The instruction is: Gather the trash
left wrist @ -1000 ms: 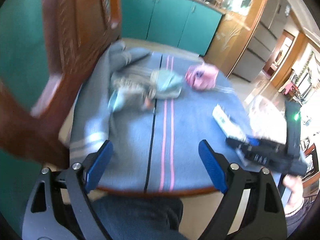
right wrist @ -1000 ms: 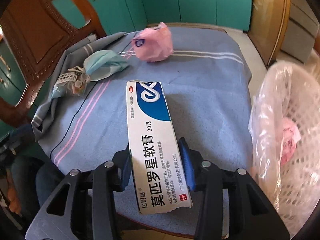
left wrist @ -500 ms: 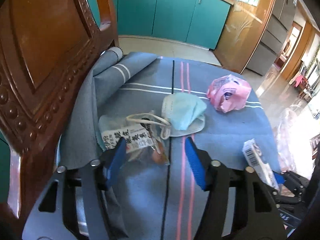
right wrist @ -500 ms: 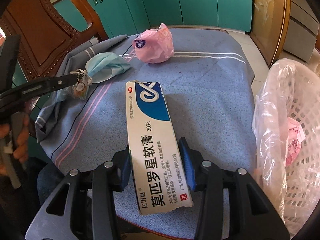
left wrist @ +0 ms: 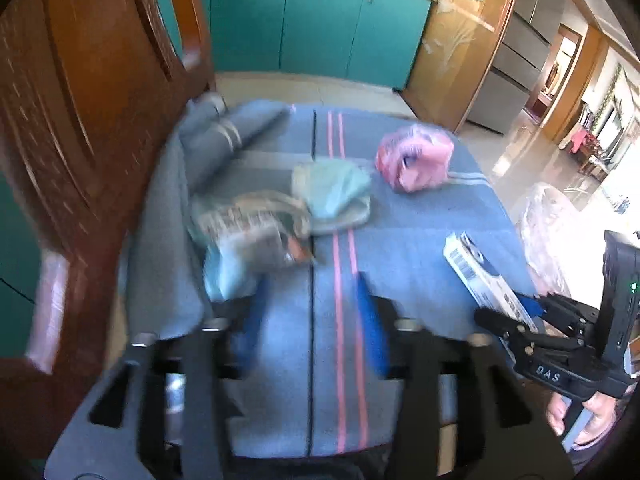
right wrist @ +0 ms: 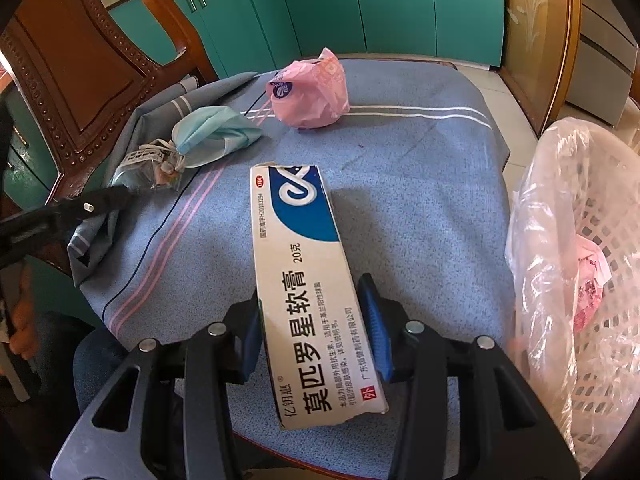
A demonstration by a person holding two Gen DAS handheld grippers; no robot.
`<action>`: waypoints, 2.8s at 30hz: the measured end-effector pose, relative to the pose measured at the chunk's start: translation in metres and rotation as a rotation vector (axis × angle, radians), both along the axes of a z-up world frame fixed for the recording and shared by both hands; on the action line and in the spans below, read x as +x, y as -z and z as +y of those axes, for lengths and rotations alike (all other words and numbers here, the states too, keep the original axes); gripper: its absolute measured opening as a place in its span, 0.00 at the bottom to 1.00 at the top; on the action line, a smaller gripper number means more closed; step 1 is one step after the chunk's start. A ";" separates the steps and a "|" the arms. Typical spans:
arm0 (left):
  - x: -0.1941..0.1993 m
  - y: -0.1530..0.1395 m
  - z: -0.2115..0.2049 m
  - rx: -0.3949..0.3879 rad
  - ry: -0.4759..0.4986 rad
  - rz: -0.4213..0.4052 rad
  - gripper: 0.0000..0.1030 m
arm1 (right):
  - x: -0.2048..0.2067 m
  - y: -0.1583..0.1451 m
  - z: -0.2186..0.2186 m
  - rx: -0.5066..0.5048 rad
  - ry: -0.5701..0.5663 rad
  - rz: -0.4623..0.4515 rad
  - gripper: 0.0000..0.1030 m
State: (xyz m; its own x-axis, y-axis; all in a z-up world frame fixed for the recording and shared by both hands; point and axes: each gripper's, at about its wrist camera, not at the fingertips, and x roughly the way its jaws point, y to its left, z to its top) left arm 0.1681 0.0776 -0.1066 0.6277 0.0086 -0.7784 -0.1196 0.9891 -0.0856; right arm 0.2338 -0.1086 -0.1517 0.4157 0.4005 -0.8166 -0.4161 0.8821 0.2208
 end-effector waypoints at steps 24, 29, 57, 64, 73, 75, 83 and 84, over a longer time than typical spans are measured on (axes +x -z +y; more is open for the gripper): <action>0.039 0.040 0.001 0.179 -0.001 0.122 0.63 | -0.003 0.001 0.004 -0.006 0.013 -0.014 0.45; 0.020 0.034 0.000 0.159 0.002 0.103 0.55 | -0.003 0.001 0.004 -0.007 0.012 -0.017 0.45; -0.049 0.021 -0.019 -0.011 0.075 0.086 0.66 | -0.005 0.003 0.004 -0.007 0.019 -0.024 0.47; -0.055 0.014 -0.013 -0.014 0.056 0.064 0.71 | -0.006 0.003 0.008 -0.013 0.019 -0.029 0.49; -0.055 0.016 -0.011 -0.020 0.051 0.071 0.72 | -0.007 0.005 0.009 -0.016 0.018 -0.032 0.50; -0.055 0.016 -0.011 -0.020 0.051 0.071 0.73 | -0.007 0.005 0.009 -0.017 0.019 -0.032 0.50; -0.055 0.019 -0.012 -0.020 0.051 0.076 0.73 | -0.007 0.005 0.010 -0.017 0.019 -0.033 0.50; -0.055 0.018 -0.012 -0.020 0.051 0.076 0.73 | -0.006 0.005 0.009 -0.017 0.018 -0.033 0.50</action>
State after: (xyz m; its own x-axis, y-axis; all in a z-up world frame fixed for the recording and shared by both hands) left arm 0.1128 0.0651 -0.1250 0.5658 -0.0379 -0.8237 -0.0759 0.9923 -0.0977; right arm 0.2273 -0.0991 -0.1566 0.4495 0.3786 -0.8091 -0.4067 0.8932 0.1919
